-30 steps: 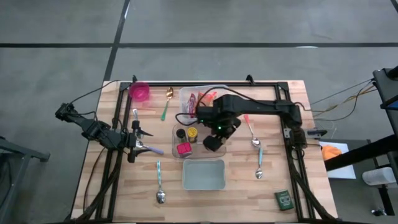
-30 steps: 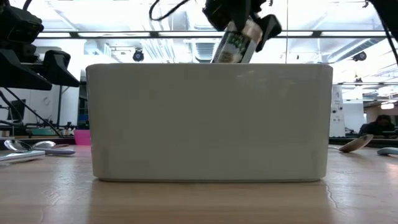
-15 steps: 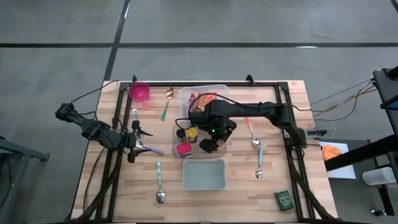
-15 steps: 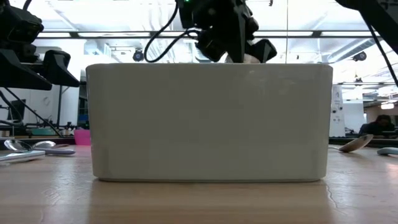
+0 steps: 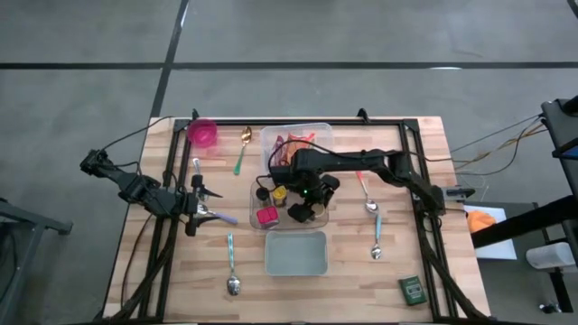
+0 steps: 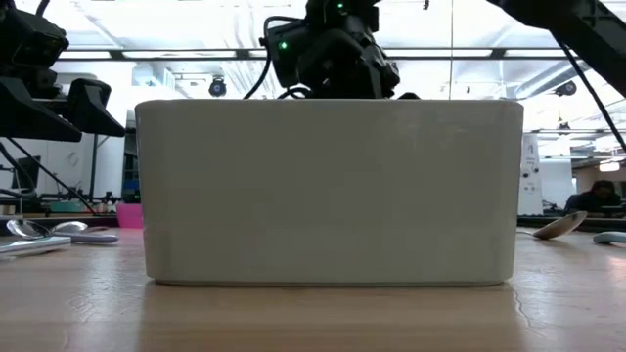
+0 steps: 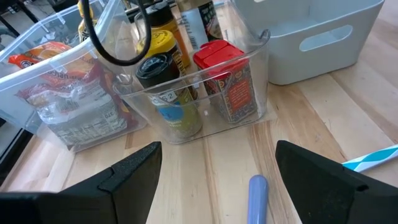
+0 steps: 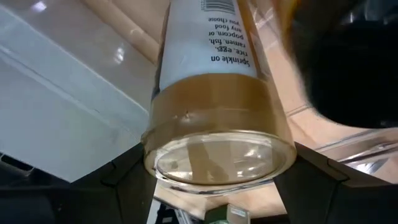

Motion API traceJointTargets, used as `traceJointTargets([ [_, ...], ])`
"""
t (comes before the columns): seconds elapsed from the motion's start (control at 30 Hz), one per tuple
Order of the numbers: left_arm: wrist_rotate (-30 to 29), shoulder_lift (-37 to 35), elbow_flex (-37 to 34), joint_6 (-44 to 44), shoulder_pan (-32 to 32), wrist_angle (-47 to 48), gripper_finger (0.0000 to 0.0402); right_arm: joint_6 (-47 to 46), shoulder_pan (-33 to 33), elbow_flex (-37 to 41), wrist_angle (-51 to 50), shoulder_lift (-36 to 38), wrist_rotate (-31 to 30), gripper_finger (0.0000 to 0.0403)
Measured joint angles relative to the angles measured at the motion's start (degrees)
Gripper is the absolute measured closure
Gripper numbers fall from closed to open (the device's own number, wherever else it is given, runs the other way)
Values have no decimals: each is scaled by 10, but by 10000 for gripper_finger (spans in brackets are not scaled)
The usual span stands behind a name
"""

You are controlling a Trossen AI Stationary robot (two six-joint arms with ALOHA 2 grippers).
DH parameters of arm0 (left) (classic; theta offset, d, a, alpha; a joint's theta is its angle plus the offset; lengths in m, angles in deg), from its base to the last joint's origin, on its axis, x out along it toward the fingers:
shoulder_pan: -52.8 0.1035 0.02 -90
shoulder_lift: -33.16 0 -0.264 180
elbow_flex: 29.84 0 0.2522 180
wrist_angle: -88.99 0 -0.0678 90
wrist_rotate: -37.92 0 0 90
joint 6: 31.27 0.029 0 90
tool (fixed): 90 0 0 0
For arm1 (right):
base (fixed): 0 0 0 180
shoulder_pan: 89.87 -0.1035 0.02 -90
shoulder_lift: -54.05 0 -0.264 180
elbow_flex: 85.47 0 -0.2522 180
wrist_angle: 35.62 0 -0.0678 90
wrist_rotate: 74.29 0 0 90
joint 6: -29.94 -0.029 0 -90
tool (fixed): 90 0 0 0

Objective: Pick & Place Food Item
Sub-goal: Put the gold spice bottle into the transparent bin

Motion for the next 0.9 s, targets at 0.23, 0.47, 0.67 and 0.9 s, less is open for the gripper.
traceJointTargets([
  [0.23, 0, 0, 0, 0, 0, 0, 85, 5, 0, 1, 7, -7, -6, 102],
  [0.47, 0, 0, 0, 0, 0, 0, 85, 9, 0, 2, 6, -4, -8, 93],
  [0.67, 0, 0, 0, 0, 0, 0, 85, 13, -1, -1, 5, -4, -16, 91],
  [0.9, 0, 0, 0, 0, 0, 0, 85, 19, -1, -4, 7, 1, -20, 90],
])
